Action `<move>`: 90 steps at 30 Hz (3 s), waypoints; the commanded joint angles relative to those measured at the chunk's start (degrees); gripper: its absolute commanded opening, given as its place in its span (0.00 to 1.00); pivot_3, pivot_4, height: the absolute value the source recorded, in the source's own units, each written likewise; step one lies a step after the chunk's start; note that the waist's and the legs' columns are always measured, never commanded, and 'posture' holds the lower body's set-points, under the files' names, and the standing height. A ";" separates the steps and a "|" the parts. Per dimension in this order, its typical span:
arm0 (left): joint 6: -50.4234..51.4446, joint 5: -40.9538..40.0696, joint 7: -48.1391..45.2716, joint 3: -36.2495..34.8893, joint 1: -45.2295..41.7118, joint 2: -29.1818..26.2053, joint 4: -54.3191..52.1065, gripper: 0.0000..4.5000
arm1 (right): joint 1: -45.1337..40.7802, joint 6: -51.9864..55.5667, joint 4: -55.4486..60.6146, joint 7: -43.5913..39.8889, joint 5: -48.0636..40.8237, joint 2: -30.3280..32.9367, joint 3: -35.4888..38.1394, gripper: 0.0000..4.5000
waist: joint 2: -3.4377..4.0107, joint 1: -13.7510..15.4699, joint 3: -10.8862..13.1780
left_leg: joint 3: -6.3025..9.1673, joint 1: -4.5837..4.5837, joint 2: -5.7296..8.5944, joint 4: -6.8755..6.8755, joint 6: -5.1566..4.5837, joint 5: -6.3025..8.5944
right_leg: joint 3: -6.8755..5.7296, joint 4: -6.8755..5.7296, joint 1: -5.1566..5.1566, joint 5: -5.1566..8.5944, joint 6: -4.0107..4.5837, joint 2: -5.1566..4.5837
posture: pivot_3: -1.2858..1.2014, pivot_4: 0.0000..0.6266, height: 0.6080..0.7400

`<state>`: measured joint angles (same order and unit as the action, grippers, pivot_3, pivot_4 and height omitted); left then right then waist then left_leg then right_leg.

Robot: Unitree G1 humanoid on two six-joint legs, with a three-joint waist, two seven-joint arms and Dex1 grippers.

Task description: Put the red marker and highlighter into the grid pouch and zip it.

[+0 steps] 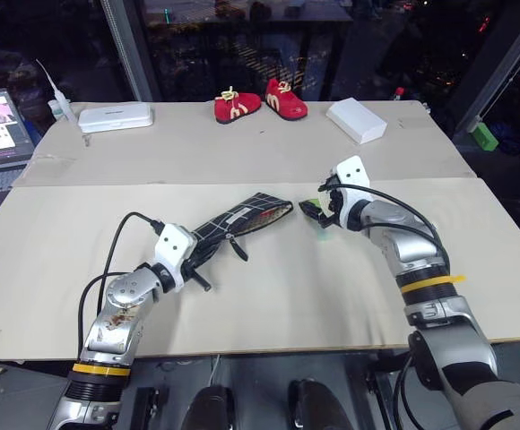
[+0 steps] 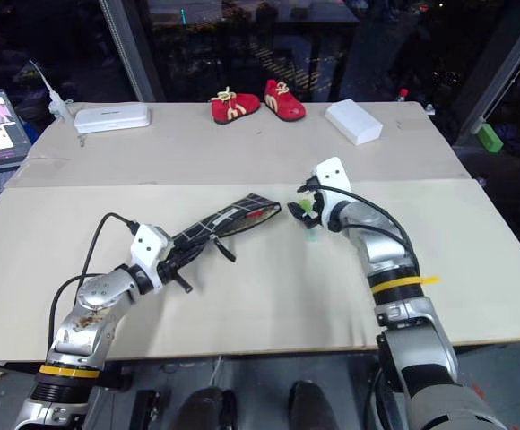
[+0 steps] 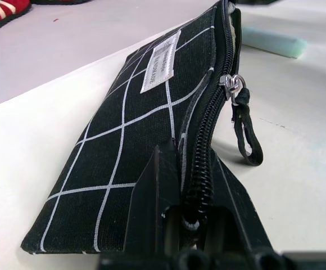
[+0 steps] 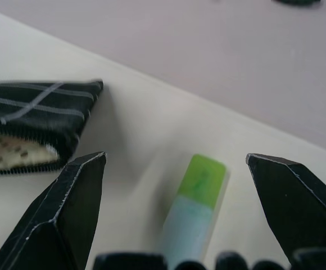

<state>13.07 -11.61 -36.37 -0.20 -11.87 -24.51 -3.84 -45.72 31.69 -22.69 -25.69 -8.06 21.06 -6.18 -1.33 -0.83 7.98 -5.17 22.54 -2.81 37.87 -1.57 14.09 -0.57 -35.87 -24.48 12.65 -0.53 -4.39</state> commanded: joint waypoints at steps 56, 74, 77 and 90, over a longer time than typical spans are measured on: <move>-1.10 -0.06 -1.10 1.42 -1.96 1.88 -0.62 0.00 | 4.78 -45.36 8.62 -23.39 19.76 14.13 -10.46 0.24 | -0.01 0.43 0.03 | -0.01 -0.12 0.08 0.00 0.00 0.00 | -0.01 0.10 0.15 0.03 -0.04 0.01 | 0.52 0.24 1.00; -1.89 -0.17 -3.18 3.38 -2.42 1.97 0.07 0.00 | -4.26 -62.64 -1.35 -19.16 31.88 4.03 -22.30 0.24 | -0.01 0.20 0.03 | -0.03 -0.15 0.07 0.00 0.01 -0.01 | -0.01 0.04 0.14 0.03 -0.03 0.04 | 0.52 0.24 1.00; -1.87 -0.16 -3.25 3.35 -2.60 1.99 0.05 0.00 | -4.21 -64.61 -2.27 -19.25 31.90 3.30 -22.80 0.24 | 0.00 0.18 0.03 | -0.04 -0.13 0.08 0.00 0.01 -0.01 | -0.01 0.07 0.15 0.03 -0.03 -0.01 | 0.52 0.24 1.00; -0.90 -1.17 -2.49 2.39 -3.03 2.97 -0.31 0.00 | -8.24 -65.53 -11.44 -12.99 32.75 5.24 -18.83 0.79 | 0.00 0.00 0.03 | -0.06 -0.23 0.04 0.00 0.04 -0.03 | 0.01 -0.04 0.16 0.03 0.00 0.02 | 0.52 0.24 1.00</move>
<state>12.54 -11.47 -39.23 2.92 -13.82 -22.04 -2.45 -52.72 -32.27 -34.11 -39.82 25.75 25.27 -27.53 -1.33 -0.83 8.01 -5.22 22.33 -2.77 37.88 -1.52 14.07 -0.57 -35.88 -24.32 12.69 -0.54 -4.36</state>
